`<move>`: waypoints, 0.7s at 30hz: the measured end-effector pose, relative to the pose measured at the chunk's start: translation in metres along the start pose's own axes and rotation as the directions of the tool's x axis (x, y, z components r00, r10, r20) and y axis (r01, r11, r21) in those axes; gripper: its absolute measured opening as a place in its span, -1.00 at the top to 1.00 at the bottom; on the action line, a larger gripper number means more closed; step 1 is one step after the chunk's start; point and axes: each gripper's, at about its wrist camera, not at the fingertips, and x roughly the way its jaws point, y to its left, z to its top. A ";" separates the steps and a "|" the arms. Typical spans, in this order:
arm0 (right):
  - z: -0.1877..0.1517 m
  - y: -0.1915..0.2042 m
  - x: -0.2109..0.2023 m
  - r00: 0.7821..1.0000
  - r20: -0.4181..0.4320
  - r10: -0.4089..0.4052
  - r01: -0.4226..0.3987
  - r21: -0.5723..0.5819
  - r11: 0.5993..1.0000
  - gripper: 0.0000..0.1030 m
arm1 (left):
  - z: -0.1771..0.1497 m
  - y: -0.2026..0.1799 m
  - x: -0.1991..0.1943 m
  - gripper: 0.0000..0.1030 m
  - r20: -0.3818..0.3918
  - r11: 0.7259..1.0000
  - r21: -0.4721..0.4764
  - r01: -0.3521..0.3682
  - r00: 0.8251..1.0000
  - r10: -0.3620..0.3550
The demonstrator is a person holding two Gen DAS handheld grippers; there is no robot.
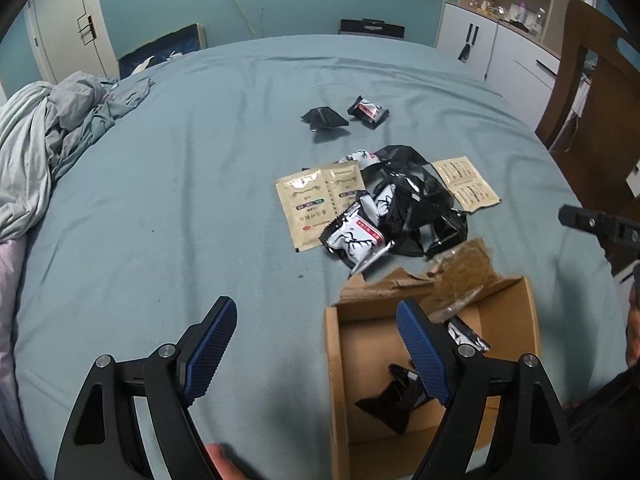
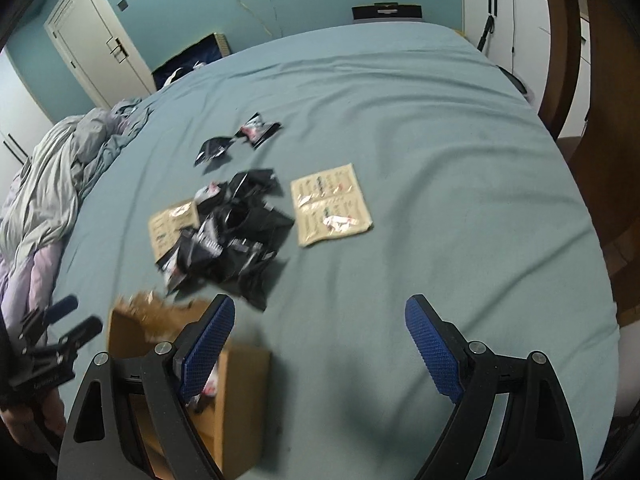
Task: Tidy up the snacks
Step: 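Move the left gripper to the pile and grasp a beige sachet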
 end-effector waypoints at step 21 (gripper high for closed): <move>0.067 -0.032 0.124 0.993 -0.113 0.028 -0.019 0.085 0.996 -0.69 | 0.014 0.030 0.022 -0.61 -0.046 0.993 -0.118 0.026 0.998 -0.032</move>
